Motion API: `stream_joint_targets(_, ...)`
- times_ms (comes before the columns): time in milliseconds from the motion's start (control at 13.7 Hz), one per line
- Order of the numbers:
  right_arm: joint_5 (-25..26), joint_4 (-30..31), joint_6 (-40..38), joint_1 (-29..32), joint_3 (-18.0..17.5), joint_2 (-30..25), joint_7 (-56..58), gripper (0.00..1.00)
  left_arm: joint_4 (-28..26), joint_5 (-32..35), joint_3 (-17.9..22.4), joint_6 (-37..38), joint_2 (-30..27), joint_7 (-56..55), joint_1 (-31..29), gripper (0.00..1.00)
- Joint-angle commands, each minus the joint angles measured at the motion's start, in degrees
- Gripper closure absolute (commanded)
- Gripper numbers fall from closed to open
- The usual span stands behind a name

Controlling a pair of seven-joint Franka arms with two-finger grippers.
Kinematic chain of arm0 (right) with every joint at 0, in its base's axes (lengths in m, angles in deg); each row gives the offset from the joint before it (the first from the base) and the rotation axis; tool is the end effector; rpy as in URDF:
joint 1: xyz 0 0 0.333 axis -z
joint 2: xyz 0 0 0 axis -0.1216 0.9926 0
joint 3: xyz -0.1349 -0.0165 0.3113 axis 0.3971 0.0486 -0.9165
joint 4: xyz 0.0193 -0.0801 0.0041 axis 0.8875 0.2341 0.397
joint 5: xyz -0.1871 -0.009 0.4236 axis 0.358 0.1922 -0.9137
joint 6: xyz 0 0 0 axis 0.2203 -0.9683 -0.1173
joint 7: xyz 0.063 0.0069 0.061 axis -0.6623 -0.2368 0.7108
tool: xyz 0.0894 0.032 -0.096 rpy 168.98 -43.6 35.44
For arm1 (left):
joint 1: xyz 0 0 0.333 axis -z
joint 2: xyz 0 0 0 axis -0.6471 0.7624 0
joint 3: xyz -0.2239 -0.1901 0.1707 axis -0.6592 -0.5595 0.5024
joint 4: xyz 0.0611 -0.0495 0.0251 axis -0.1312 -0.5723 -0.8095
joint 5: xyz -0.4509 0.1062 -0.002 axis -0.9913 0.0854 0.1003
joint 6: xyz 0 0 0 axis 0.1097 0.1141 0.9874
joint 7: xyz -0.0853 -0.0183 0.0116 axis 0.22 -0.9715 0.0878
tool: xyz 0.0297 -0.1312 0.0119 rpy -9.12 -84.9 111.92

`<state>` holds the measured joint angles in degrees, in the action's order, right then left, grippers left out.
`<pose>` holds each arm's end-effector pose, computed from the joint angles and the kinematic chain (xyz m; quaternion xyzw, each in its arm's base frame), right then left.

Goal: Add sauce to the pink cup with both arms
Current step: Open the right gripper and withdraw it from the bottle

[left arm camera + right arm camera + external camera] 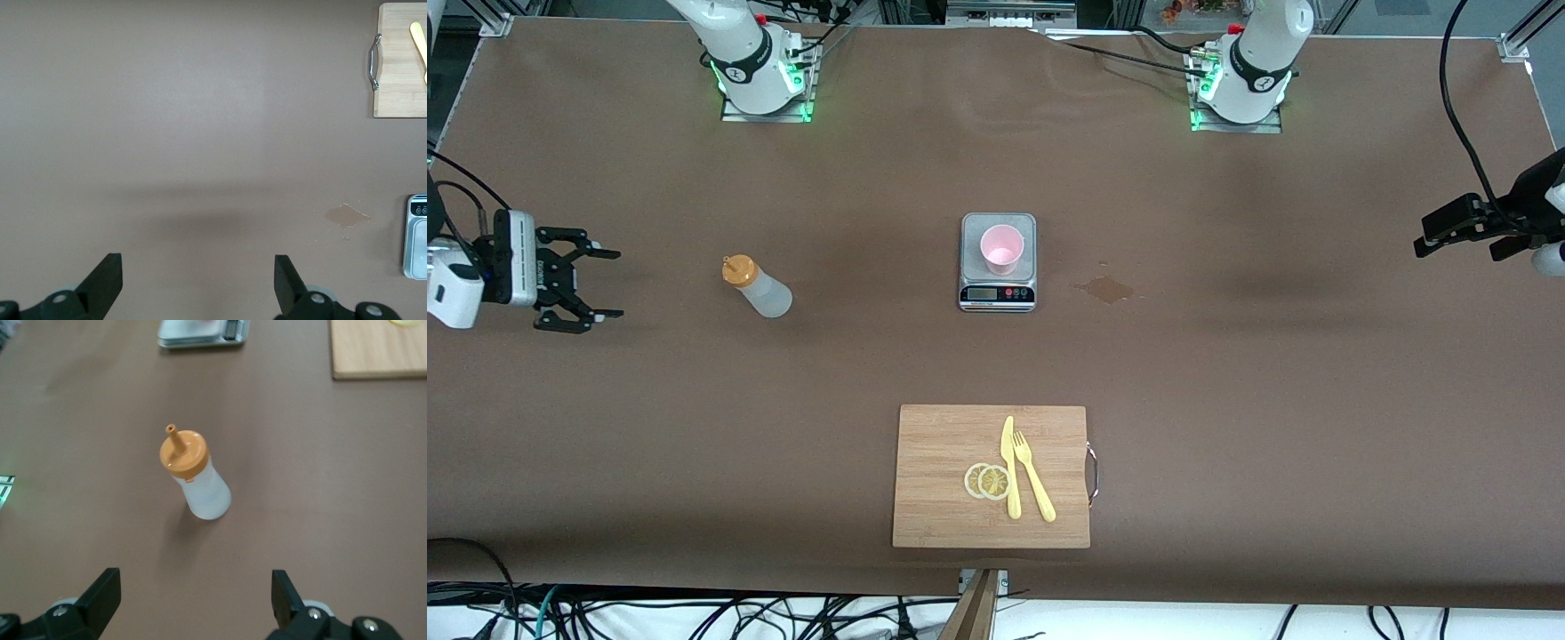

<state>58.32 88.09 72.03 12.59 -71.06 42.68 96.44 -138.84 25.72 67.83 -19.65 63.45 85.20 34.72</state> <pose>0.6603 -0.1350 0.3584 -0.6632 -0.6985 -0.1088 0.2459 0.6488 0.0396 0.5857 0.9997 0.0048 -0.0052 0.0253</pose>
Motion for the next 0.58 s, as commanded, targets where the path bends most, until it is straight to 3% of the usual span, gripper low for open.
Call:
stream_joint_targets(0, 3.4, 1.5, 3.2, -2.3, -0.3, -4.4, -13.5, 0.0, 1.8, -1.5, -0.2, 1.2, 0.7, 0.4, -0.5, 0.0)
stream_joint_targets(146, 4.0, 1.8, 7.6, -4.3, -0.3, -5.9, -21.5, 0.0, 1.8, -1.5, -0.3, 1.2, 0.6, 0.4, -0.5, 0.0)
stream_joint_targets(510, 11.5, 4.2, 12.4, -10.0, -0.3, -11.4, -48.2, 0.0, 1.8, -1.5, -0.3, 1.3, 0.6, 0.4, -0.5, 0.0)
